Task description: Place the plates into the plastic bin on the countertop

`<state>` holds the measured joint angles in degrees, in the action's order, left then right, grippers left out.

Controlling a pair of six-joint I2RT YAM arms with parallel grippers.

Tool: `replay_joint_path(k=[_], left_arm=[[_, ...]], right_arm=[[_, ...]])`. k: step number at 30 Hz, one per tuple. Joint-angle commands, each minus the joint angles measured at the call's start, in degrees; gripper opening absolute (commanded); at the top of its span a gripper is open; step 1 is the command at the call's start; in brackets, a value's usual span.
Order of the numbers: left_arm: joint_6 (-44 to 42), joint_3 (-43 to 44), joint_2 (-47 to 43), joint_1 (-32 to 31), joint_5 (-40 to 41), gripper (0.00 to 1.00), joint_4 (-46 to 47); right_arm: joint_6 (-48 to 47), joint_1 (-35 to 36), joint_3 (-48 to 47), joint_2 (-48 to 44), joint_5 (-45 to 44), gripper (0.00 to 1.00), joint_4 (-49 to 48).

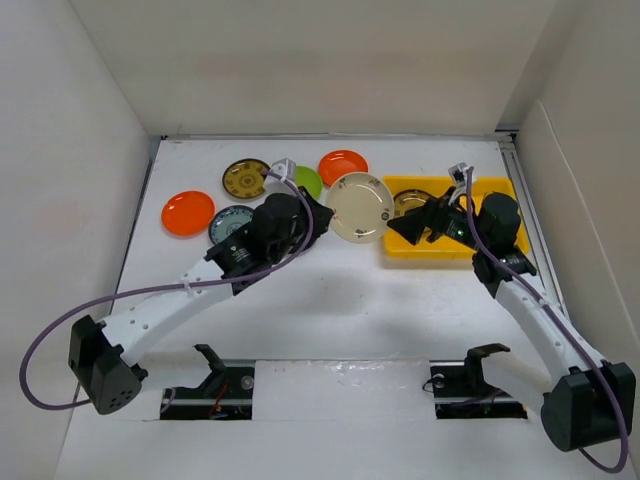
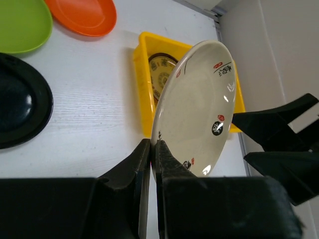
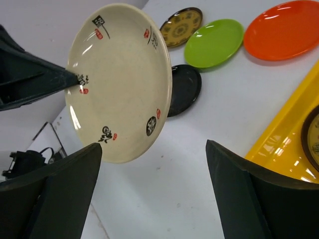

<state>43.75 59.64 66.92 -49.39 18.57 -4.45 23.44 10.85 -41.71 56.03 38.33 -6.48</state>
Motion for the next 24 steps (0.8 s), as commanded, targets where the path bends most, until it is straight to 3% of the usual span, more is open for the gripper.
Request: replay_joint_path(k=[1,2,5,8,9,10,12,15,16,18,19,21,24], left_arm=[[-3.1,-1.7,-1.3,3.9,-12.6,0.00,7.7],[-3.1,-2.9,-2.0,4.6,-14.4,0.00,8.7],[-3.1,-3.5,-1.3,5.7,-17.2,0.00,10.5],[-3.1,-3.5,0.1,5.7,-19.2,0.00,11.7],[-3.1,-3.5,0.1,5.7,-19.2,0.00,12.3],[-3.1,-3.5,0.8,5.7,-19.7,0.00,12.3],[-3.1,-3.5,1.6,5.7,-20.3,0.00,12.3],[-2.4,-4.8,2.3,5.7,-21.0,0.00,14.8],[-1.7,-4.8,2.9,5.7,-19.2,0.15,14.8],[-0.1,-3.4,4.3,5.7,-11.9,0.88,8.5],[1.5,-2.1,4.8,5.7,-9.0,1.00,6.1],[3.0,-1.5,5.7,5.7,-3.6,1.00,-0.5],[5.0,-1.5,6.3,5.7,4.1,1.00,-5.2]], right_arm=[[3.4,-0.2,2.0,2.1,5.8,0.89,-10.6],[4.2,-0.2,2.5,2.7,7.4,0.83,-13.9],[7.6,-0.2,3.7,5.3,9.4,0.78,-18.0],[9.2,-0.2,3.7,7.8,9.9,0.63,-21.3],[10.0,-0.2,3.7,7.8,9.9,0.40,-22.0],[10.0,-0.2,3.7,8.4,9.4,0.30,-22.0],[11.3,-0.2,3.7,8.4,7.5,0.25,-22.0],[12.0,-0.2,2.4,9.9,7.5,0.05,-22.0],[12.5,-0.7,2.4,10.4,5.8,0.00,-22.0],[14.0,-2.3,2.4,10.4,2.1,0.00,-21.0],[14.0,-3.2,1.7,10.4,-4.2,0.00,-18.2],[14.0,-5.8,-0.3,11.1,-10.8,0.00,-9.3],[13.5,-9.9,-0.3,13.2,-15.6,0.00,-7.9]])
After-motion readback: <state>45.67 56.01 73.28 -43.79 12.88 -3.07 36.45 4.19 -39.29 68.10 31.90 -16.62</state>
